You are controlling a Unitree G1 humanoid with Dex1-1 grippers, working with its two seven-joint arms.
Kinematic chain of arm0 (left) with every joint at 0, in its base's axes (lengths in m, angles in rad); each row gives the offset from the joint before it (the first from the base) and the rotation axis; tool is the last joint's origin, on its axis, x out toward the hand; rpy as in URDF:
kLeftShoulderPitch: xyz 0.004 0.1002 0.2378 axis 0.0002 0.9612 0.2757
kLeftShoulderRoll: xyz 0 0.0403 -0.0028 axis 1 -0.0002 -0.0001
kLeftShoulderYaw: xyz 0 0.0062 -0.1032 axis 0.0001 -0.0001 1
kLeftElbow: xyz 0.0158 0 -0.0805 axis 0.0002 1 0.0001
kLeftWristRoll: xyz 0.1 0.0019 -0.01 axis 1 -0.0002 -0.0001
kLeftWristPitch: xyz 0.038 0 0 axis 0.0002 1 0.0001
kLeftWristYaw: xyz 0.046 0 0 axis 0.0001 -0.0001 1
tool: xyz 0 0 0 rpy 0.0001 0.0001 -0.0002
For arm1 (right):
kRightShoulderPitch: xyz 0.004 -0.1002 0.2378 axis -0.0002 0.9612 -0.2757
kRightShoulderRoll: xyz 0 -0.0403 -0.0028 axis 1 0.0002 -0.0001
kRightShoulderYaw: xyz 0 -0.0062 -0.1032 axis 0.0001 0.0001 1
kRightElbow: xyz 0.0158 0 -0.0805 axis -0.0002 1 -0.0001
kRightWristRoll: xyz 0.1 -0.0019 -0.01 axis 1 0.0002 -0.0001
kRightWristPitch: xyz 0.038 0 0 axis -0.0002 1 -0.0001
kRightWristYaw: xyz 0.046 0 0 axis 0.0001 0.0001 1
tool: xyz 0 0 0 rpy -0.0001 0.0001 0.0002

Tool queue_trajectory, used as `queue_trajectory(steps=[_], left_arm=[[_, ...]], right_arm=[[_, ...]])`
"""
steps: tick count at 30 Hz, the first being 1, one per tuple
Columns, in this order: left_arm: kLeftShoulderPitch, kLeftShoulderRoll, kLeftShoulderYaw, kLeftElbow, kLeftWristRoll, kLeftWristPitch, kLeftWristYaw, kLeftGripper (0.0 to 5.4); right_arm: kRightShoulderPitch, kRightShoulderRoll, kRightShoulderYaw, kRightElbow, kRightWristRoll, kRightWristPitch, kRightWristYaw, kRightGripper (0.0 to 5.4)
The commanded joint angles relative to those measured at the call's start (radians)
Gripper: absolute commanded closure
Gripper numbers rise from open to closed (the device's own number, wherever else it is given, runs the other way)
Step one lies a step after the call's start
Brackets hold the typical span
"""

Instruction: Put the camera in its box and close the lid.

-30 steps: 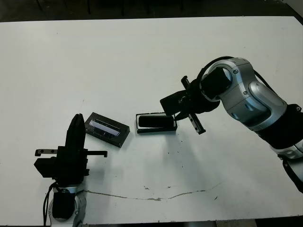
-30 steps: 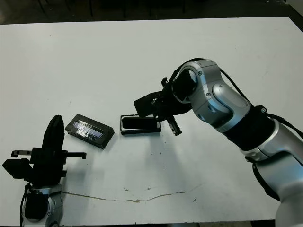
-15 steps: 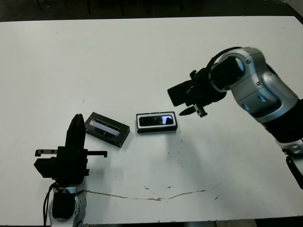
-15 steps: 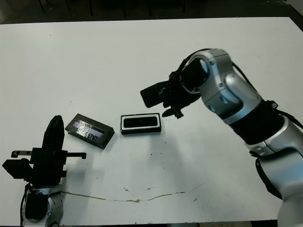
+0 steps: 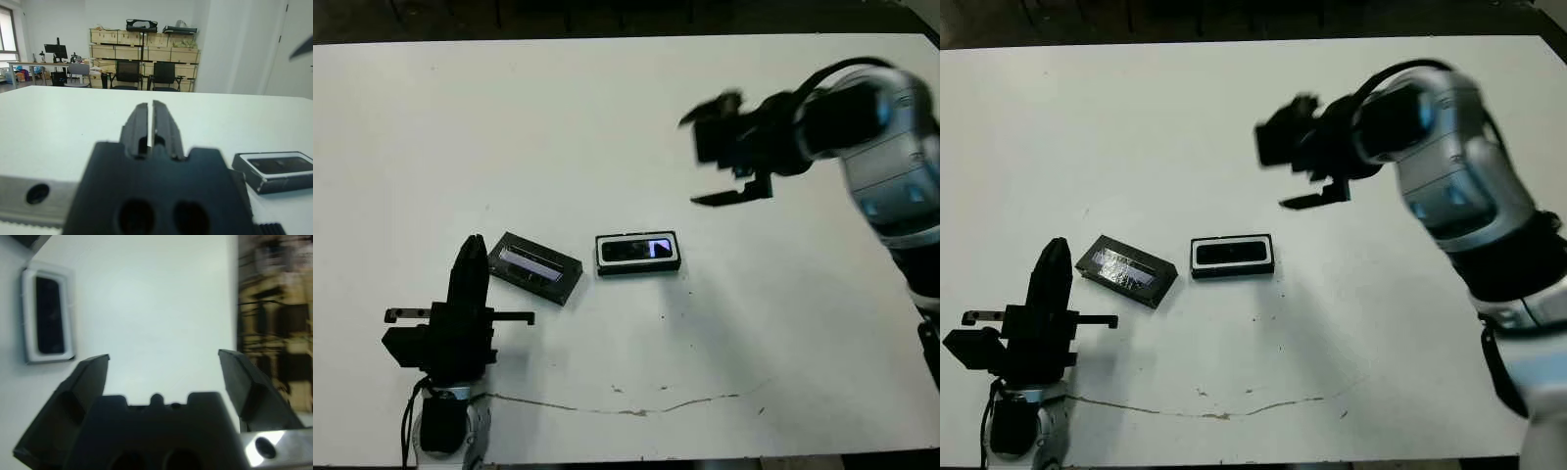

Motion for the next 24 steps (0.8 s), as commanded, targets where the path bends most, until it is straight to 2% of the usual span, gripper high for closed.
queue_trajectory(steps=[1, 4, 8, 12, 15, 17, 20, 22, 24], left_arm=[[0.064, 0.007, 0.007, 0.002, 0.000, 0.022, -0.006, 5.40], [0.061, 0.017, 0.018, 0.005, 0.012, 0.010, -0.009, 5.40], [0.063, 0.028, 0.033, -0.021, -0.006, 0.015, -0.026, 5.40], [0.062, 0.064, 0.053, -0.060, -0.051, 0.013, -0.085, 5.40], [0.050, 0.126, 0.091, -0.108, -0.090, 0.009, -0.158, 5.40], [0.048, 0.188, 0.128, -0.196, -0.121, 0.093, -0.197, 5.40], [0.008, 0.312, 0.217, -0.309, -0.183, 0.240, -0.280, 5.40], [-0.055, 0.422, 0.283, -0.333, -0.213, 0.330, -0.331, 5.40], [-0.132, 0.550, 0.334, -0.329, -0.247, 0.433, -0.391, 5.40]], right_arm=[[0.164, 0.084, -0.149, -0.079, 0.104, 0.052, -0.158, 0.38], [0.364, 0.194, -0.243, -0.162, 0.199, 0.049, -0.314, 0.86], [0.563, 0.256, -0.262, -0.225, 0.253, -0.043, -0.421, 1.62], [0.730, 0.285, -0.285, -0.284, 0.324, -0.122, -0.470, 2.36], [0.836, 0.275, -0.302, -0.321, 0.352, -0.160, -0.490, 2.87], [0.881, 0.265, -0.316, -0.320, 0.369, -0.201, -0.490, 3.24], [0.918, 0.256, -0.338, -0.239, 0.406, -0.350, -0.453, 3.78], [0.940, 0.248, -0.345, -0.226, 0.429, -0.371, -0.450, 4.14], [0.956, 0.239, -0.349, -0.244, 0.443, -0.348, -0.465, 4.50]])
